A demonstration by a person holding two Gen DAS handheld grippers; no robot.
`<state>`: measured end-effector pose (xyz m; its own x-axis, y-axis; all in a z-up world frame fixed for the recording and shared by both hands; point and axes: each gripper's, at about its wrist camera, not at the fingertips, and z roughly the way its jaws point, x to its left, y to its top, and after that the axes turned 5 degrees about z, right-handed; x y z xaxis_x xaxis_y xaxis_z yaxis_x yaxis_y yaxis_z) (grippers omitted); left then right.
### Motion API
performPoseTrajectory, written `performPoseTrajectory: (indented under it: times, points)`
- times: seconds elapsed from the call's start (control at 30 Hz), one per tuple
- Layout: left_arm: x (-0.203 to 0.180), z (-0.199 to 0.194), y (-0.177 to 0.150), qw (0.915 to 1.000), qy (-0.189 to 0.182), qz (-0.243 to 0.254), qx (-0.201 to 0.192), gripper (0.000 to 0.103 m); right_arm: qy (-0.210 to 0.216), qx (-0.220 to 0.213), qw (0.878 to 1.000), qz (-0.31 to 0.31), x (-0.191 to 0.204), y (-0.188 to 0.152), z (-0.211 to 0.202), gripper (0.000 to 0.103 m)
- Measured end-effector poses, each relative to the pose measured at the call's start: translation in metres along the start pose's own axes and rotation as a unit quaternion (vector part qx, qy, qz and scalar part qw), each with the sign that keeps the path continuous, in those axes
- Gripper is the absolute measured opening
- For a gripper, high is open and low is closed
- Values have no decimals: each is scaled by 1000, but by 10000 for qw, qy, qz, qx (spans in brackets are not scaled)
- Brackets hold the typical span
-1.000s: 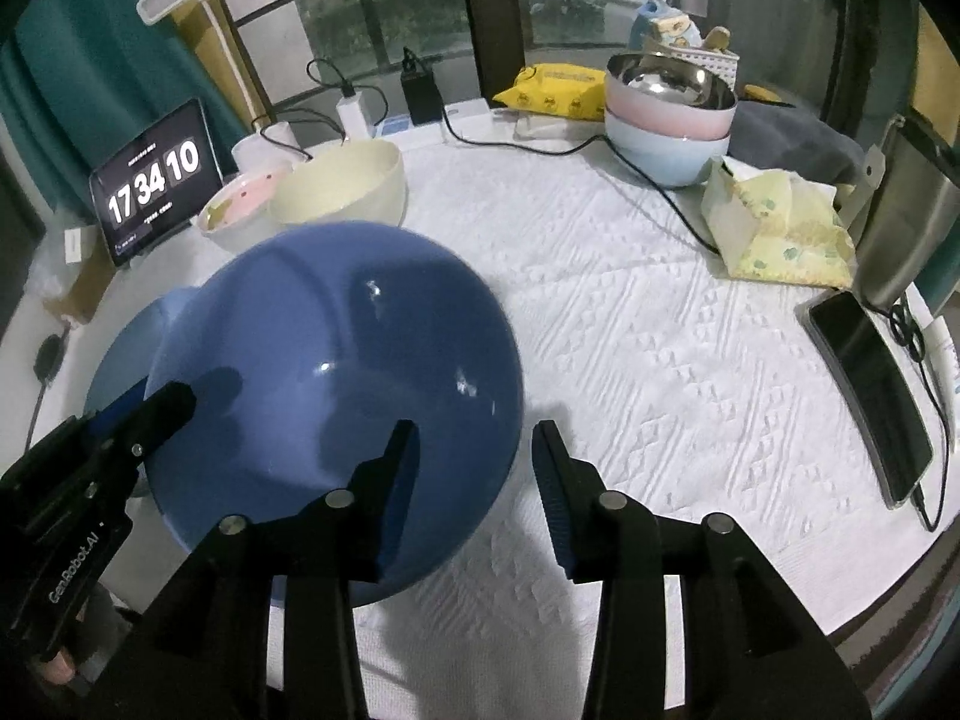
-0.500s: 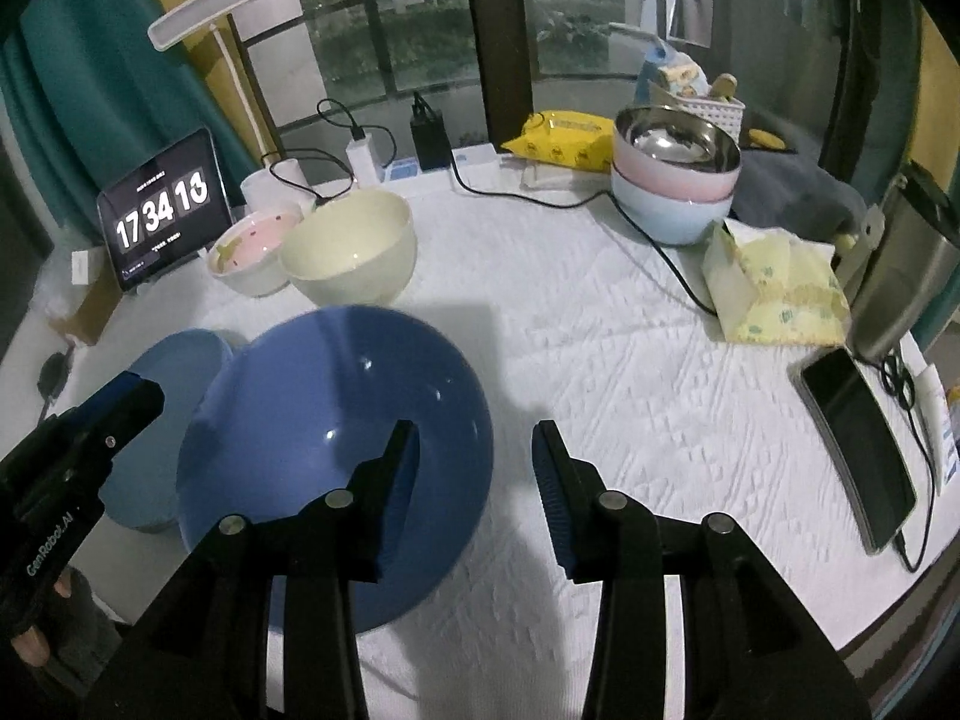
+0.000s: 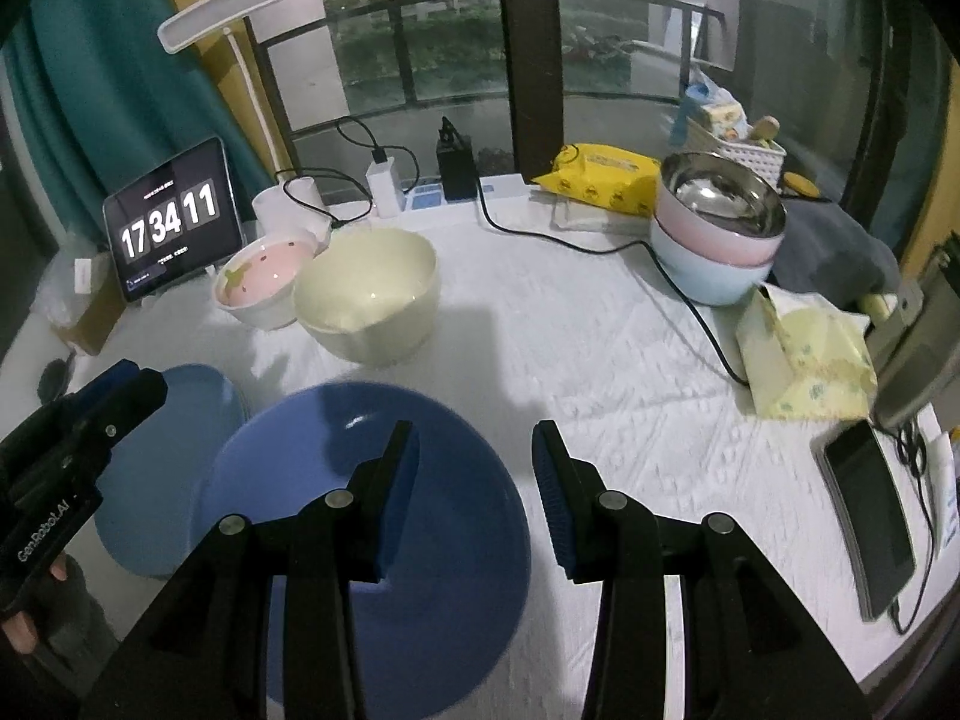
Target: Organize plates and bowls
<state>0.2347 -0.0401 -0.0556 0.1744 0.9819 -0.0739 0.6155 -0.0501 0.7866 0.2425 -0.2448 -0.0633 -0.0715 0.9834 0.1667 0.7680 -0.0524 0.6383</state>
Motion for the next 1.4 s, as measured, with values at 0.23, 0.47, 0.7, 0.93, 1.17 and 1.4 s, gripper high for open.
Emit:
performPoseTrajectory:
  times: [0.23,0.47,0.7,0.93,1.17,1.4]
  points:
    - [2,20,14,10000,-37,-23,31,46,-8,-30,9999,-140,5,20,16,41]
    - [6,39,28,9999,-65,-66,50,47,1,-18,9997,-242,10,40,35,41]
    - [14,62,36,9997,-21,-175,159,47,35,35,9994,-336,18,57,58,41]
    - [21,88,46,9991,1,-244,358,47,255,192,9993,-176,17,67,84,41]
    - [30,115,46,9964,16,-496,689,46,205,305,9993,-68,16,80,103,41]
    - [28,138,46,9934,32,-573,989,46,205,677,9973,210,17,89,127,41]
